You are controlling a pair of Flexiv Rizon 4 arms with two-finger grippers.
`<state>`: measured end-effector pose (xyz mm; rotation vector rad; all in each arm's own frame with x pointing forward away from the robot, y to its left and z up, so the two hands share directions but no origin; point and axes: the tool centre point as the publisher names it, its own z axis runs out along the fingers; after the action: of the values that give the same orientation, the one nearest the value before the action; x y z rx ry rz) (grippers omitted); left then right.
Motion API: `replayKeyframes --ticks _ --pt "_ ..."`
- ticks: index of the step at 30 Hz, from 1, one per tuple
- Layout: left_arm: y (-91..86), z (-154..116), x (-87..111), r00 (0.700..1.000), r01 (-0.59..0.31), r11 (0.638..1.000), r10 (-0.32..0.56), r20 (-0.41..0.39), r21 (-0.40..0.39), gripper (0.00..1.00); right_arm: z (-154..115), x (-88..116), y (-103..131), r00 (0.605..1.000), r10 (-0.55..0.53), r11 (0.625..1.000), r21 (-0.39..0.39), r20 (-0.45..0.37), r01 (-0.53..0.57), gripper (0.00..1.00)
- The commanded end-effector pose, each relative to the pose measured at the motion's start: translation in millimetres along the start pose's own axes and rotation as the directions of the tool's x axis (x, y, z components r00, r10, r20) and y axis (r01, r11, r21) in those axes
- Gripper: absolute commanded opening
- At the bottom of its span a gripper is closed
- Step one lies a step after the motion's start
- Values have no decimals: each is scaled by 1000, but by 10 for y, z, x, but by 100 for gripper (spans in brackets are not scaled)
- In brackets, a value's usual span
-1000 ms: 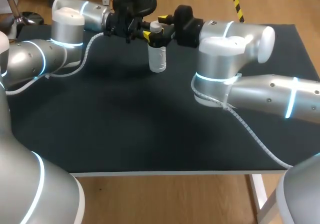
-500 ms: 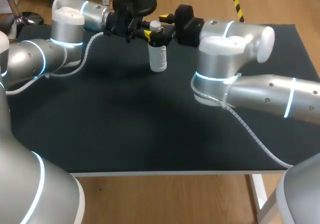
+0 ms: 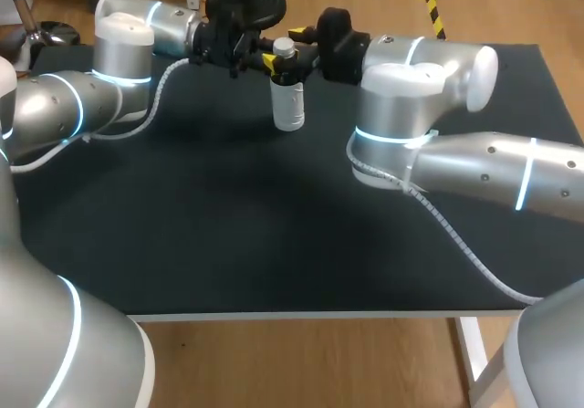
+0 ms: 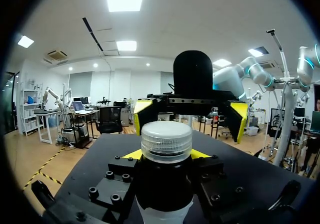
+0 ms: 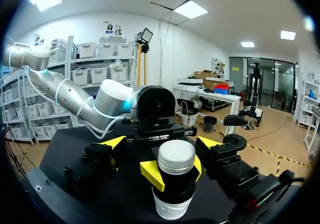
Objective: Unscrew the bottle cap
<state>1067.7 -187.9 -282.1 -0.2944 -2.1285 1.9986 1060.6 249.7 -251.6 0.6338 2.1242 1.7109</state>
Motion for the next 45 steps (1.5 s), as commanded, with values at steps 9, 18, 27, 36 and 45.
replayKeyframes --ticks 9,18,27,36,45 --pt "4 -10 -33 1000 0 1000 0 -8 1 0 29 -42 -45 1000 9 1000 -17 -18 -9 0" --pt "4 -10 -33 1000 0 1000 0 -8 1 0 21 -76 -96 994 -10 998 -62 -108 4 0" --pt "4 -10 -33 1000 0 1000 0 -8 1 0 -1 -145 -99 955 -52 992 -124 -291 16 0" --pt "4 -10 -33 1000 0 1000 0 -8 1 0 29 -133 -63 823 -55 995 -105 -565 -5 0" --pt "4 -10 -33 1000 0 1000 0 -8 1 0 72 -78 -26 611 -45 995 -88 -790 -42 0"
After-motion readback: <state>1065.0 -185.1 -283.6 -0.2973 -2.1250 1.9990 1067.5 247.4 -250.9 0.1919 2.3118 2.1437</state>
